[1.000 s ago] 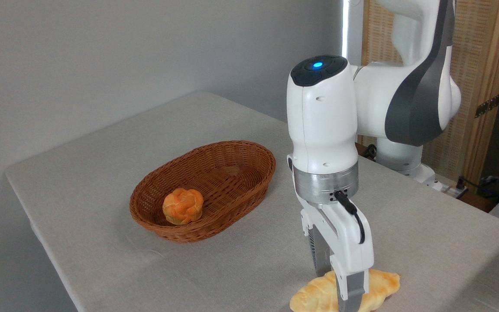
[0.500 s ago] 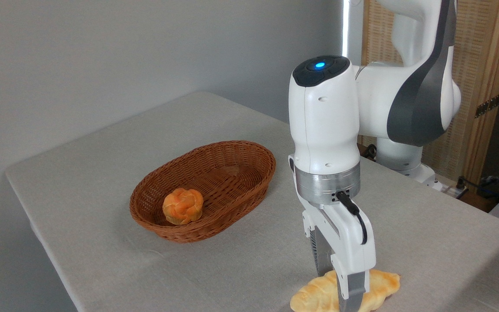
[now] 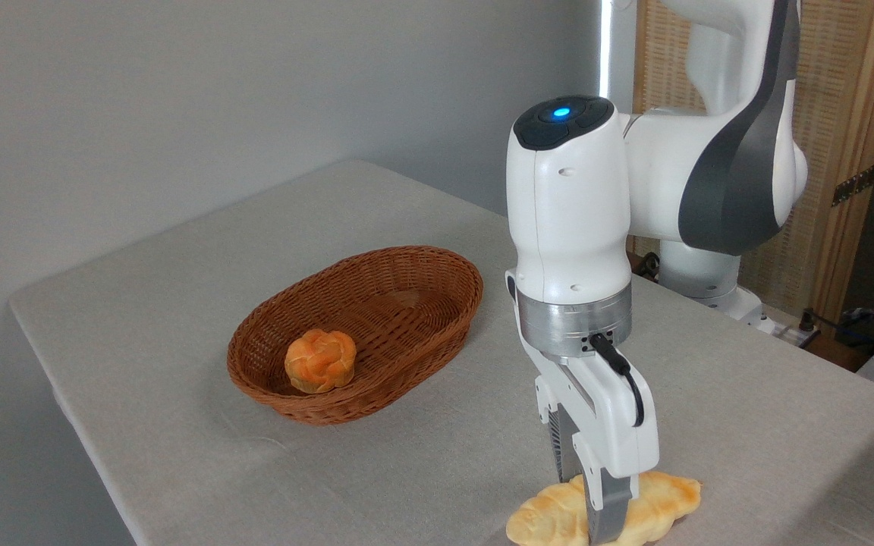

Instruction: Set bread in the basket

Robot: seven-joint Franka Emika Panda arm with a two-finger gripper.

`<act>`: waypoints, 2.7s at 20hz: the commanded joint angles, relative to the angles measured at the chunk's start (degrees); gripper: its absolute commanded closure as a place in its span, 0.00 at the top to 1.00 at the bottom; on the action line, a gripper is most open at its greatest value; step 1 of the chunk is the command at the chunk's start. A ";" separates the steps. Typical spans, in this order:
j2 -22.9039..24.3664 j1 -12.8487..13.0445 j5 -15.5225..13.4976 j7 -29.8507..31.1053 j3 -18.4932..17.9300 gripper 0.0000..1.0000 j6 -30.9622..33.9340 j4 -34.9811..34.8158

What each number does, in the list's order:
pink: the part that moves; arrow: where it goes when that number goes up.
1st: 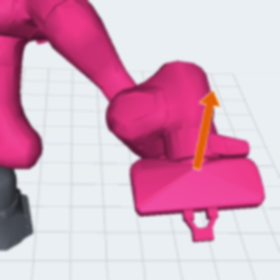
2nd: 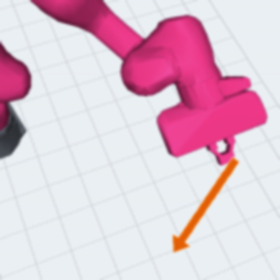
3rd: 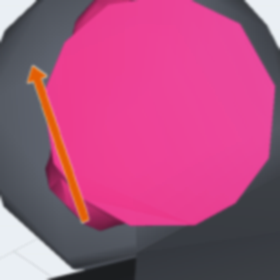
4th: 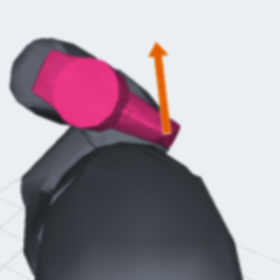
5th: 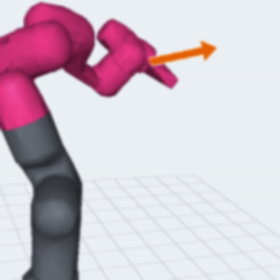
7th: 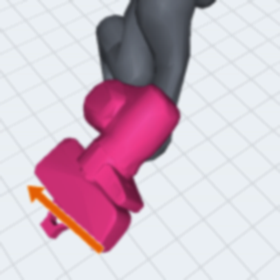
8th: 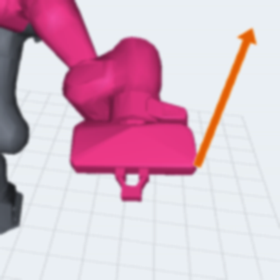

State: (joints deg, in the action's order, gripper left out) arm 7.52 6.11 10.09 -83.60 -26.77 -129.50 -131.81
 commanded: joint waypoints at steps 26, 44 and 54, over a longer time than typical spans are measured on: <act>1.97 8.56 -15.01 70.06 25.80 0.61 20.87 11.75; 0.21 10.50 -14.49 70.95 26.16 1.00 20.25 11.40; 1.26 10.77 -11.33 70.86 26.07 1.00 20.25 15.42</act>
State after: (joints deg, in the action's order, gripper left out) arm 7.81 16.57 -3.36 -12.66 -0.30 -110.11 -119.87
